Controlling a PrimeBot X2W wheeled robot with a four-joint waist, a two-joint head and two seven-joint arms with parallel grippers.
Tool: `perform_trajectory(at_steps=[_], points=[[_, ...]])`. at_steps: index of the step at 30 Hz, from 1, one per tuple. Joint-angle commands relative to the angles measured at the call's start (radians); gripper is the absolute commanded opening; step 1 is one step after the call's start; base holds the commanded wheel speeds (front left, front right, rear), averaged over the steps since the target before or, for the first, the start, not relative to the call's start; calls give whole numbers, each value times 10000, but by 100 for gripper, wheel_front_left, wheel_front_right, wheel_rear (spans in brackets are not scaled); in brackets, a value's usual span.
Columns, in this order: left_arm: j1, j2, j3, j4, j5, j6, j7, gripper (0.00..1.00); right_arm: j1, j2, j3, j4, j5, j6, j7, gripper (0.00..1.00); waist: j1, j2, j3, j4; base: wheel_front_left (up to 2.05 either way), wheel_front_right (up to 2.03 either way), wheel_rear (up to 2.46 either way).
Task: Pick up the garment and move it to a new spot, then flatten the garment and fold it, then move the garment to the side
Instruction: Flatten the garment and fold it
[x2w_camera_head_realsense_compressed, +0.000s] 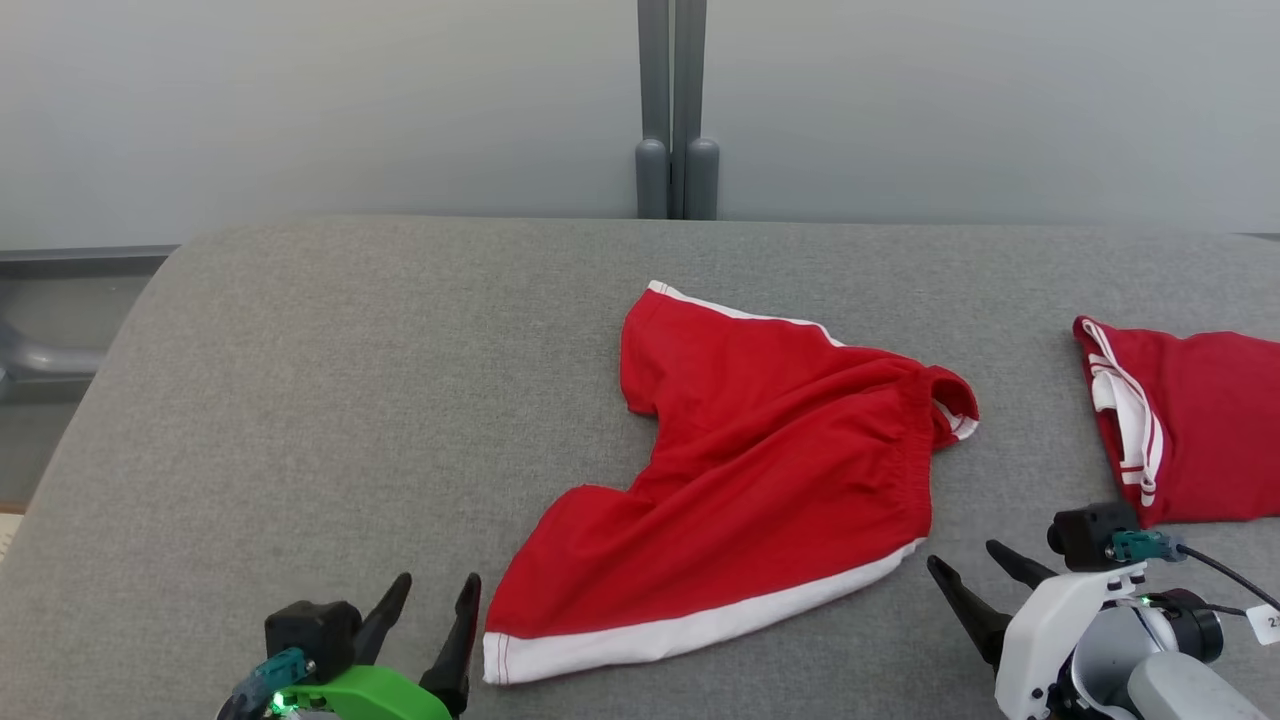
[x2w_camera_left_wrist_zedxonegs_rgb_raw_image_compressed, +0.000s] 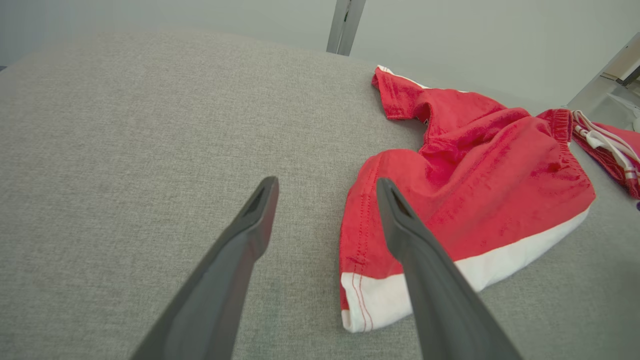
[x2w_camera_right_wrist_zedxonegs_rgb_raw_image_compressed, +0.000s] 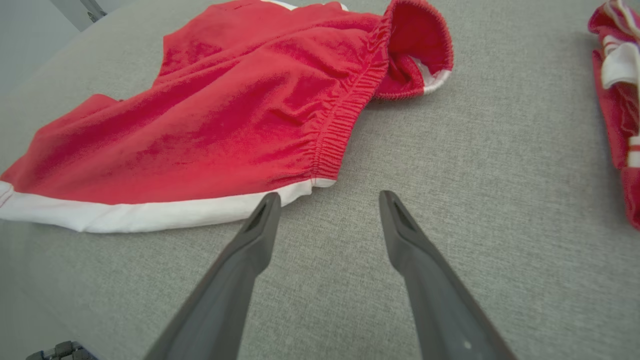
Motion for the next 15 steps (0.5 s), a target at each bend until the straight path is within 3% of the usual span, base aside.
perform_trajectory(at_steps=[1, 15], points=[[-203, 51, -73, 27, -55, -70, 184, 100, -203, -90, 114, 228, 112, -15, 94, 100, 0, 0, 195, 206, 0, 0, 0], [-695, 51, -590, 242, -404, -244, 1616, 100, -1735, -250, 1613, 2145, 506, -14, -724, 100, 0, 0, 911, 508, 0, 0, 0]])
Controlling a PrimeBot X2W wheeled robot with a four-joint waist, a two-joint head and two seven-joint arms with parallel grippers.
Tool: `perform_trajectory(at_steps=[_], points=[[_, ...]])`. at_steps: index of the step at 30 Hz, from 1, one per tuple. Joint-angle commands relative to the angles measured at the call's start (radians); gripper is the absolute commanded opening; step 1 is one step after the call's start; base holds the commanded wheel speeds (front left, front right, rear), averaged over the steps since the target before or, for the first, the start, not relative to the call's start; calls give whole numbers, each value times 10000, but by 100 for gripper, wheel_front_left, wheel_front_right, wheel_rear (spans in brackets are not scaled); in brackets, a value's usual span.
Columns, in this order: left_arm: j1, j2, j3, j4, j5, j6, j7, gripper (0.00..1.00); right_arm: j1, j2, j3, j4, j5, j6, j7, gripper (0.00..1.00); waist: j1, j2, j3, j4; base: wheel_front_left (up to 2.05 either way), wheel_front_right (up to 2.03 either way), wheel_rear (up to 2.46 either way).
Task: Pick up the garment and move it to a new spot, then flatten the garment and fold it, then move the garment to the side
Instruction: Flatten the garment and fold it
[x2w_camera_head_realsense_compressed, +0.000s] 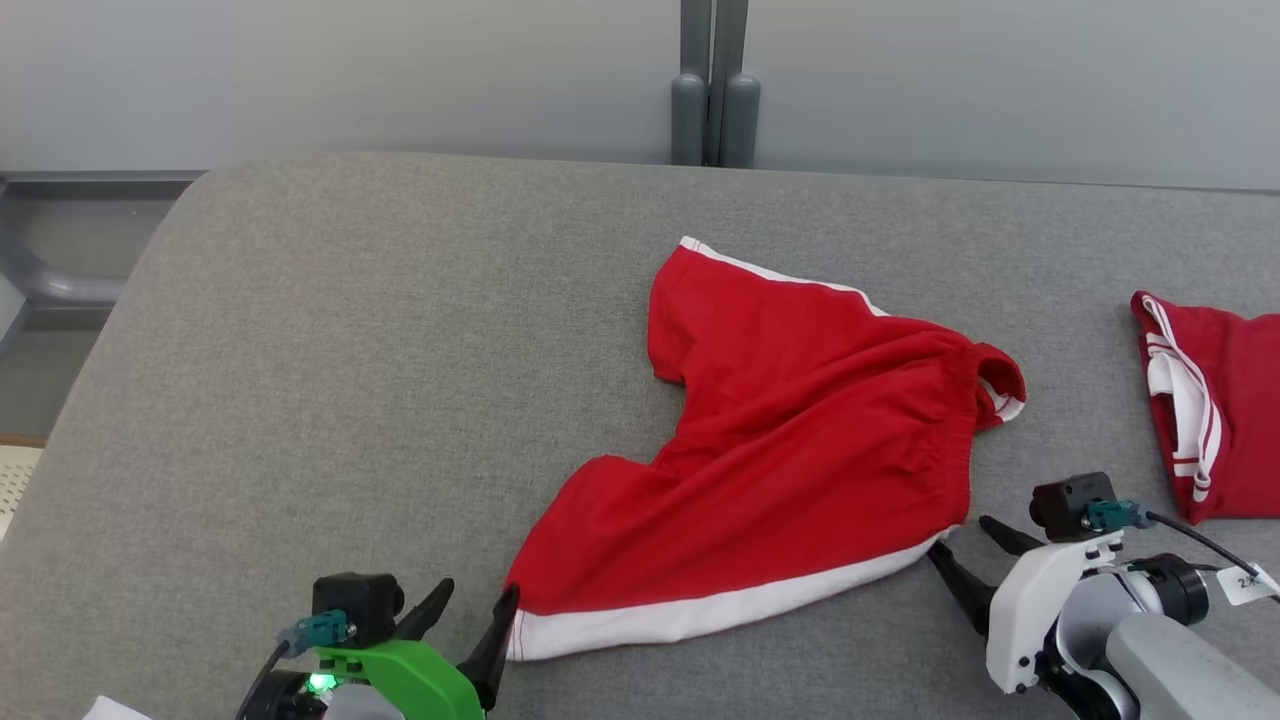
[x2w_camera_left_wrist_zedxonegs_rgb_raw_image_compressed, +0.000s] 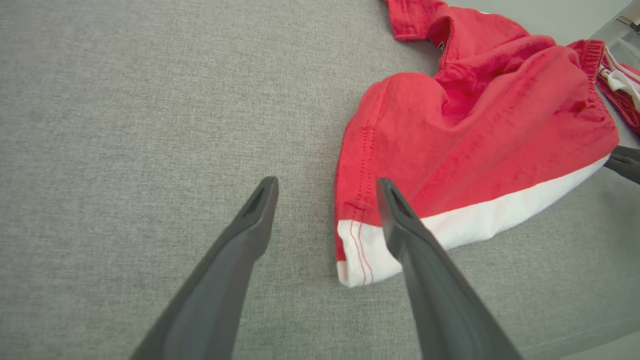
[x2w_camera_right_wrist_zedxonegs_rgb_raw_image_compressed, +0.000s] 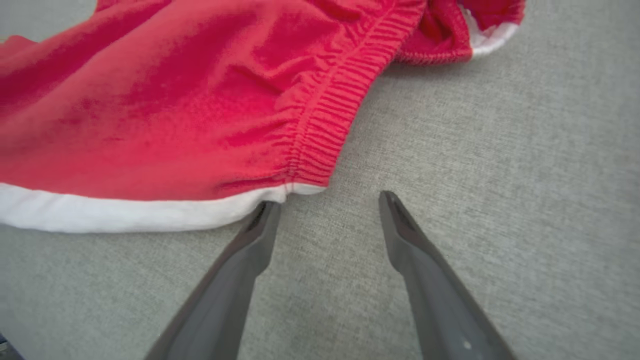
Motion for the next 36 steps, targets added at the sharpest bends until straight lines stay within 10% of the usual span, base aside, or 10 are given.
perform_trajectory(at_steps=[1, 20, 23, 25, 36], points=[[-118, 79, 0, 11, -67, -23, 84, 100, -205, -14, 132, 82, 110, -12, -172, 100, 0, 0, 93, 22, 0, 0, 0], [-102, 111, -501, 310, -928, -396, 1244, 91, -1496, -245, 2681, 444, 1087, -12, -1546, 100, 0, 0, 346, -78, 0, 0, 0], [-170, 121, -550, 480, -1002, -442, 1254, 0, -1609, -310, 3062, 421, 1262, -12, -1684, 37, 0, 0, 310, -113, 0, 0, 0], [-194, 141, -580, 529, -1056, -457, 1228, 0, -1687, -358, 3269, 466, 1394, -12, -1760, 0, 0, 0, 268, -127, 0, 0, 0], [246, 521, -445, -11, -1271, -509, 909, 0, -1662, -873, 3520, 505, 1829, -13, -2404, 0, 0, 0, -302, -309, 0, 0, 0]])
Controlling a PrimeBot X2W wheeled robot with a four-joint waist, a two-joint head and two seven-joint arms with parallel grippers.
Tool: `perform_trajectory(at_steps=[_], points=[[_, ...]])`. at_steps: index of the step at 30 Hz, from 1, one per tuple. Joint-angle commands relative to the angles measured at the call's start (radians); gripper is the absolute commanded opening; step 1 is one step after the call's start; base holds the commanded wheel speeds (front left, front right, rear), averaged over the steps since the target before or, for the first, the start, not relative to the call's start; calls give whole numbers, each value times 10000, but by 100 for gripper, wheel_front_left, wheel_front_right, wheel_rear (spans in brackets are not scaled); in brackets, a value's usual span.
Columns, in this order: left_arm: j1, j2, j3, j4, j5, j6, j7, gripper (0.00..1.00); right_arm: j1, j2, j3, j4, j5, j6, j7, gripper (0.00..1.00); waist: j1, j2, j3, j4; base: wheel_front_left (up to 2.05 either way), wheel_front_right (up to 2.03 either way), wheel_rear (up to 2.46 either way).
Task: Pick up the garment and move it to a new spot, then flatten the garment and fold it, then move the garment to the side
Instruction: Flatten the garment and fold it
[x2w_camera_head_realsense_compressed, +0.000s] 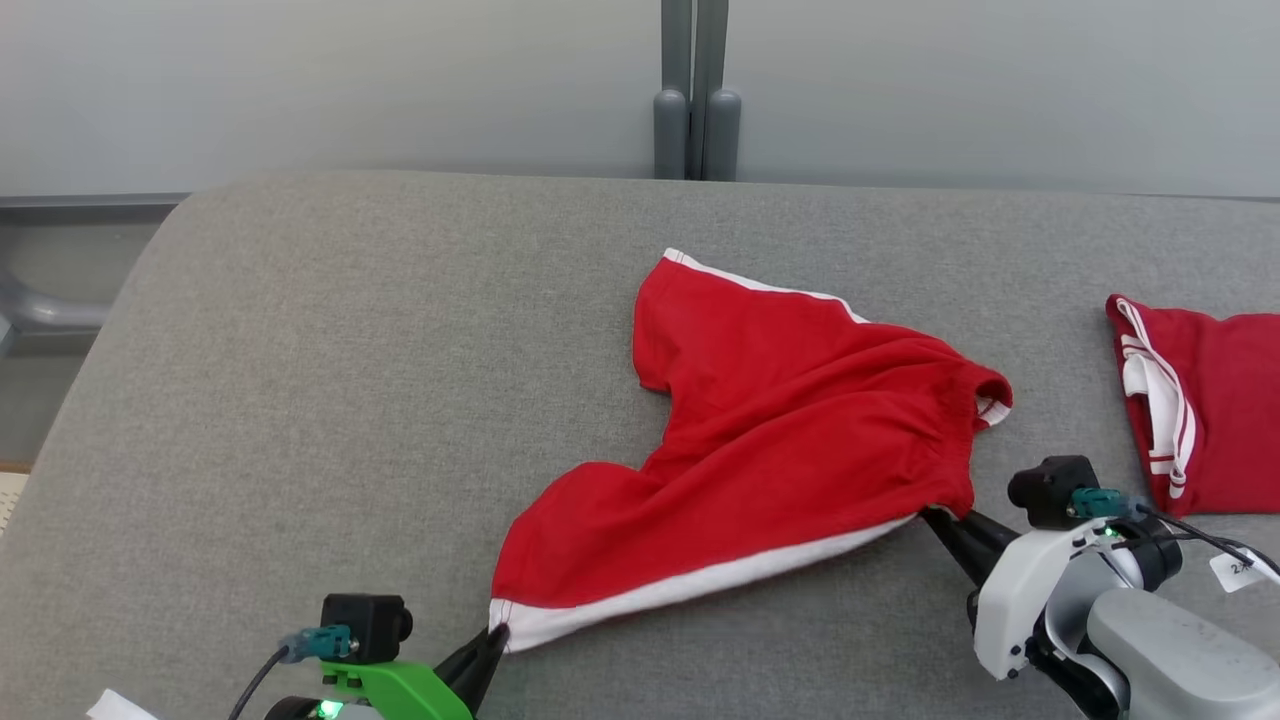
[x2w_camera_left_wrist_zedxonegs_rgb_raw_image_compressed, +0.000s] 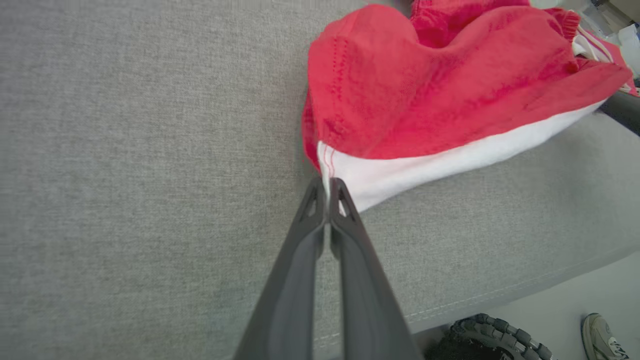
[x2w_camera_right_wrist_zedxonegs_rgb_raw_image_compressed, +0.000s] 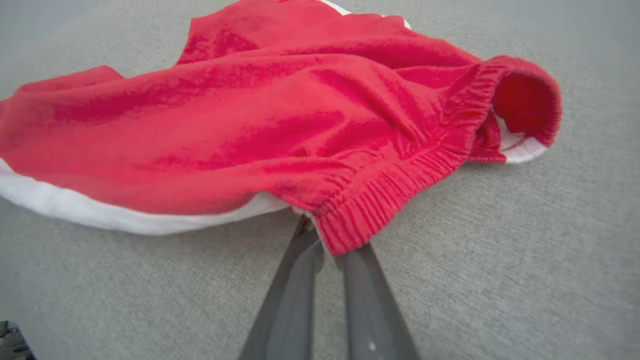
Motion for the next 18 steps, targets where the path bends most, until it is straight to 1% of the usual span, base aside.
perform_trajectory(at_steps=[1, 5, 10, 13, 18], points=[[130, 177, 47, -164, -8, 21, -4, 0, -1, -155, -61, -81, 48, -15, -76, 0, 0, -1, -141, -107, 0, 0, 0], [-16, 365, 268, -878, -82, 60, -89, 0, -230, -435, -53, -601, 156, -15, 193, 0, 0, -1, -167, -293, 0, 0, 0], [-937, 609, 604, -1530, 67, 102, -140, 0, -1013, -1073, 441, -1841, 369, -15, 1276, 0, 0, -1, 134, -575, 0, 0, 0], [-1947, 694, 814, -1615, 24, 45, -63, 0, -1897, -1510, 616, -2601, 561, -15, 1831, 0, 0, -1, 582, -769, 0, 0, 0], [-4350, 697, 964, -948, -169, -85, 56, 0, -3707, -2064, 885, -3322, 710, -15, 2549, 0, 0, -1, 1604, -1063, 0, 0, 0]])
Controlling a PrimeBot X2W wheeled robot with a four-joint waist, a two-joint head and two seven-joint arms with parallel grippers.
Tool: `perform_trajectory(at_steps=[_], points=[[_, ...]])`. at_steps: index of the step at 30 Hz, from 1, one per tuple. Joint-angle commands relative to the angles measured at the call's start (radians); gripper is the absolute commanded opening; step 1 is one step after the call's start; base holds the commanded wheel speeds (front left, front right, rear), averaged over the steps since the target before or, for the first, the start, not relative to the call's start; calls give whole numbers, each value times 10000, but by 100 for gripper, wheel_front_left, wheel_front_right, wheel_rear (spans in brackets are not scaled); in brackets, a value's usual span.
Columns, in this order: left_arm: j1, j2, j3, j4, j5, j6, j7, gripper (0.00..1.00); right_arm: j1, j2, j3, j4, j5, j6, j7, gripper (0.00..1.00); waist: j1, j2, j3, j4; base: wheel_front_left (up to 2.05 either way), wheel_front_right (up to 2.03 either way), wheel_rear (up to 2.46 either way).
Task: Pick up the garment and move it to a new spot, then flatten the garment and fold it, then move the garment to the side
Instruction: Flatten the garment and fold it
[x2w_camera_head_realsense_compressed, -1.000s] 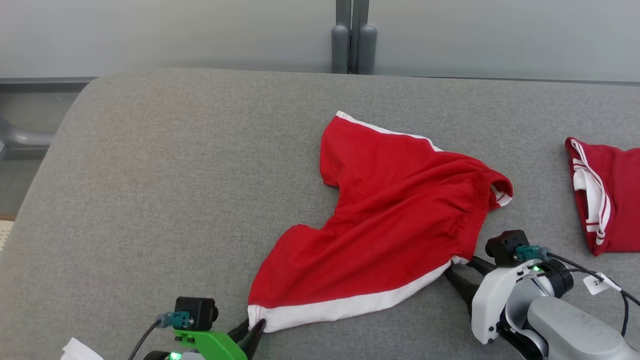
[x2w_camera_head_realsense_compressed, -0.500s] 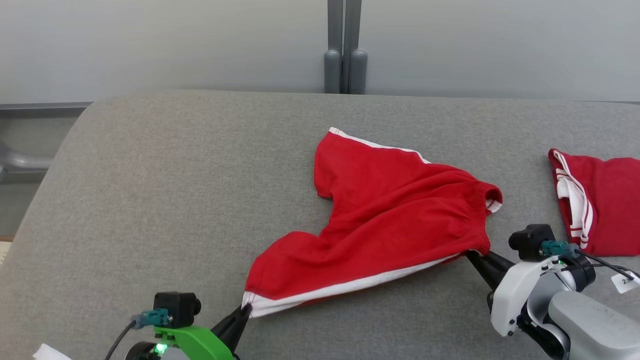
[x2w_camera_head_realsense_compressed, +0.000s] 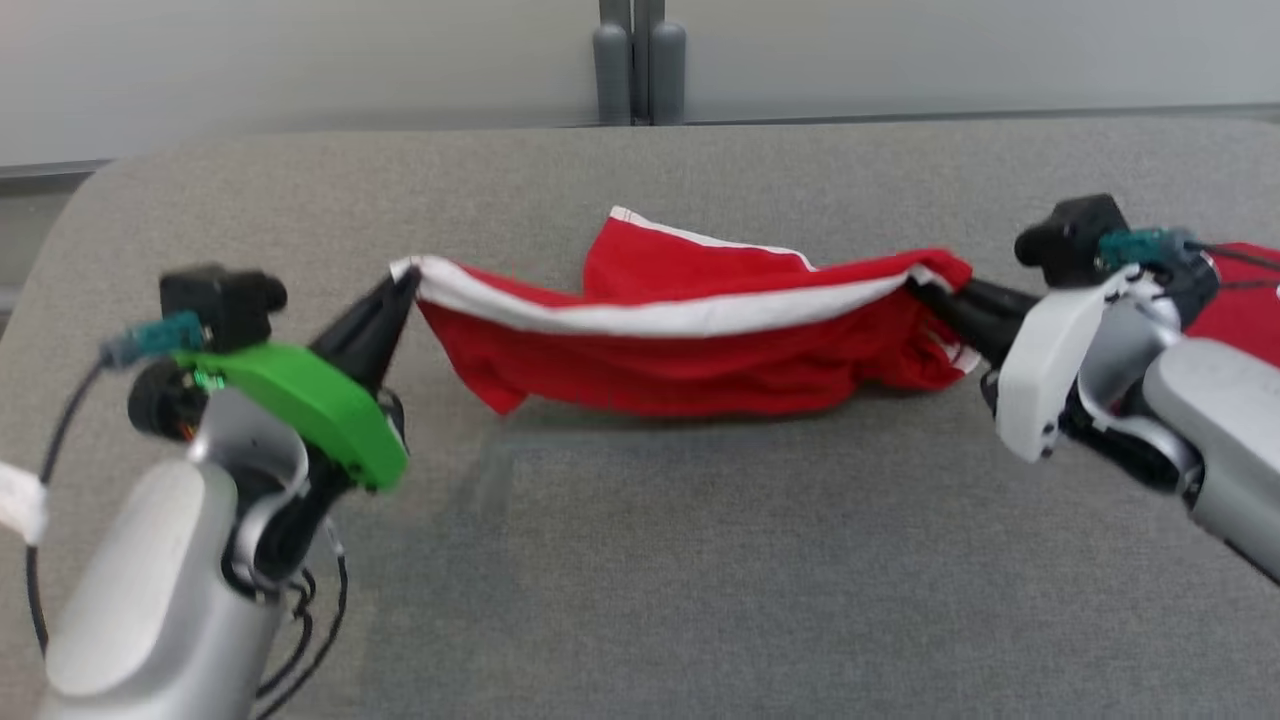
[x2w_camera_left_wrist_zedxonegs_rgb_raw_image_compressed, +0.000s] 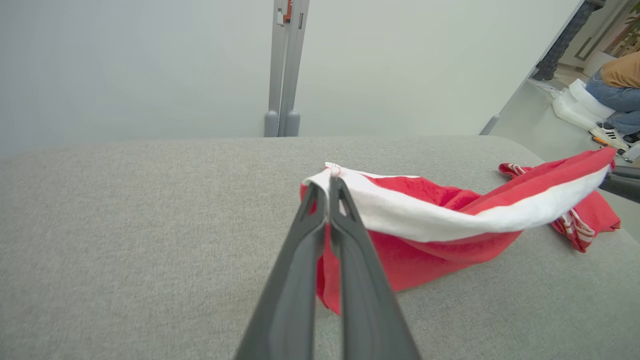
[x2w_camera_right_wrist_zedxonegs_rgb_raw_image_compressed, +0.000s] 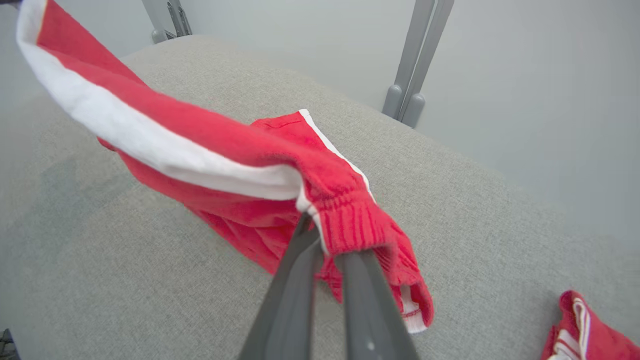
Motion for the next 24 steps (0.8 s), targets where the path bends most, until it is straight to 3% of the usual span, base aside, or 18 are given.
perform_trajectory(at_steps=[1, 7, 11, 17, 24], points=[[-700, 15, 34, 258, -49, -51, 15, 0, -471, -44, 110, -94, 94, -15, 148, 0, 0, 0, 981, -389, 0, 0, 0], [-4073, -216, -134, 1906, -17, -127, -23, 0, -3273, -6, 336, 381, 542, -17, 131, 0, 0, 0, 2449, -596, 0, 0, 0], [-6390, -320, -131, 3093, -35, -138, -394, 0, -5206, 346, 513, 1104, 855, -15, -419, 0, 0, 0, 3185, -651, 0, 0, 0], [-9172, -494, -701, 4431, -117, -144, -1027, 0, -7335, 774, 68, 2465, 1423, -15, -1897, 0, 0, 0, 3498, -480, 0, 0, 0], [-11581, -699, -1501, 5637, -274, -140, -1717, 0, -8971, 843, 312, 3330, 1738, -14, -2540, 0, 0, 0, 3441, -294, 0, 0, 0]])
